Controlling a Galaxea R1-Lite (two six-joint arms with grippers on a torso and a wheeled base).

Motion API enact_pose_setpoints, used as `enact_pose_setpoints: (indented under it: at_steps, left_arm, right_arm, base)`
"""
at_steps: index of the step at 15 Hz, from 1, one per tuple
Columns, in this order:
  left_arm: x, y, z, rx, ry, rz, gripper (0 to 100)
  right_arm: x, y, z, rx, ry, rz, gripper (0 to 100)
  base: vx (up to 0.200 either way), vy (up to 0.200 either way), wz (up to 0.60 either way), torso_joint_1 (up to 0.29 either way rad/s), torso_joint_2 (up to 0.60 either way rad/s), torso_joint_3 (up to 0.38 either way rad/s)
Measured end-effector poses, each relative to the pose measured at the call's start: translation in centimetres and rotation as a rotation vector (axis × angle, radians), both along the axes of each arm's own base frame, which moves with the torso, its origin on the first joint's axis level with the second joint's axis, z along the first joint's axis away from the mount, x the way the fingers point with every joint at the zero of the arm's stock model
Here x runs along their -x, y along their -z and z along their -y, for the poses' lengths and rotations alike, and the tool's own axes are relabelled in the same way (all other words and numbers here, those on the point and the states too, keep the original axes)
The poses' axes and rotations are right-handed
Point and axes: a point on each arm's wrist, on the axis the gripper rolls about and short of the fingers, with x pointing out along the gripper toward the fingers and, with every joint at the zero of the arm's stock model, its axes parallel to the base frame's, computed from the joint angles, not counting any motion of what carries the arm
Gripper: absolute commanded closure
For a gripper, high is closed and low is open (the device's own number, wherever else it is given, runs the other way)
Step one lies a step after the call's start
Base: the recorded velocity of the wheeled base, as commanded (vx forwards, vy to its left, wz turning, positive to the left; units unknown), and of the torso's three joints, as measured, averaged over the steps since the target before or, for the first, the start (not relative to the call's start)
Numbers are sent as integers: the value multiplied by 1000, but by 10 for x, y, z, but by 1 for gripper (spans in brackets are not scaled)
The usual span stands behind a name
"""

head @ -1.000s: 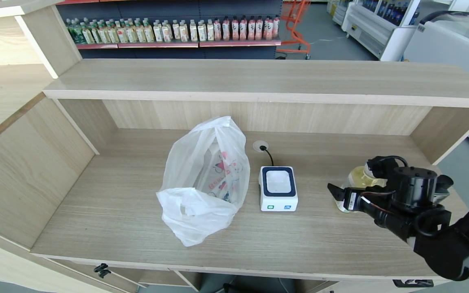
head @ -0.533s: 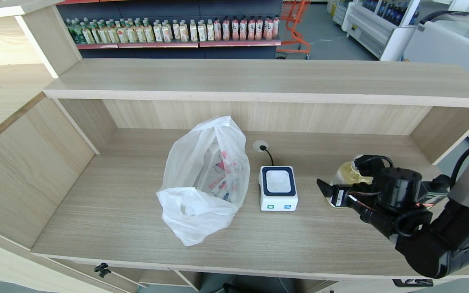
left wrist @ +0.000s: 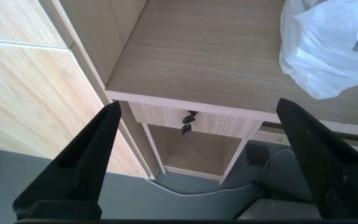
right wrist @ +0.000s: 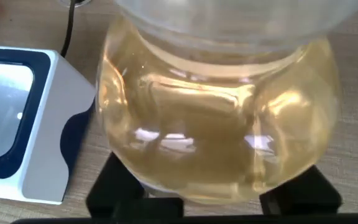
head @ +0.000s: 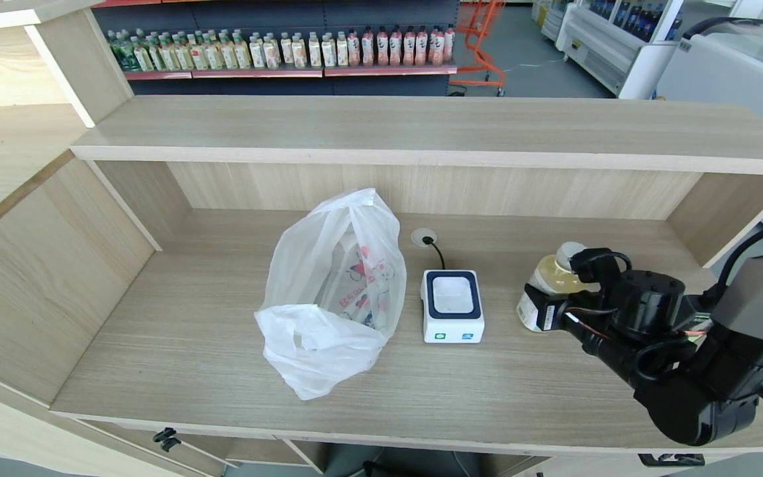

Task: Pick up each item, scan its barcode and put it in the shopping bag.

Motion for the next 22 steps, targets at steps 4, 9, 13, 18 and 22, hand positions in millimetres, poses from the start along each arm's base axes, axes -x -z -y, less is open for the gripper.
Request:
enact_pose_setpoints:
  at_steps: [4, 9, 13, 18, 22]
  left_arm:
    - [0, 0, 0, 0, 0, 0, 0]
    - [0, 0, 0, 0, 0, 0, 0]
    - [0, 0, 0, 0, 0, 0, 0]
    - [0, 0, 0, 0, 0, 0, 0]
    - [0, 0, 0, 0, 0, 0, 0]
  right_arm:
    - [-3, 4, 4, 32, 8, -11, 100]
    - [1, -21, 18, -3, -124, -2, 100]
    - [28, -88, 47, -180, -414, -174, 100]
    - [99, -176, 37, -381, -815, -170, 100]
    - [137, -180, 5, -367, -1011, -182, 100]
  base:
    - [0, 0, 0, 0, 0, 0]
    - [0, 0, 0, 0, 0, 0]
    - [0, 0, 0, 0, 0, 0]
    - [0, 0, 0, 0, 0, 0]
    - [0, 0, 0, 0, 0, 0]
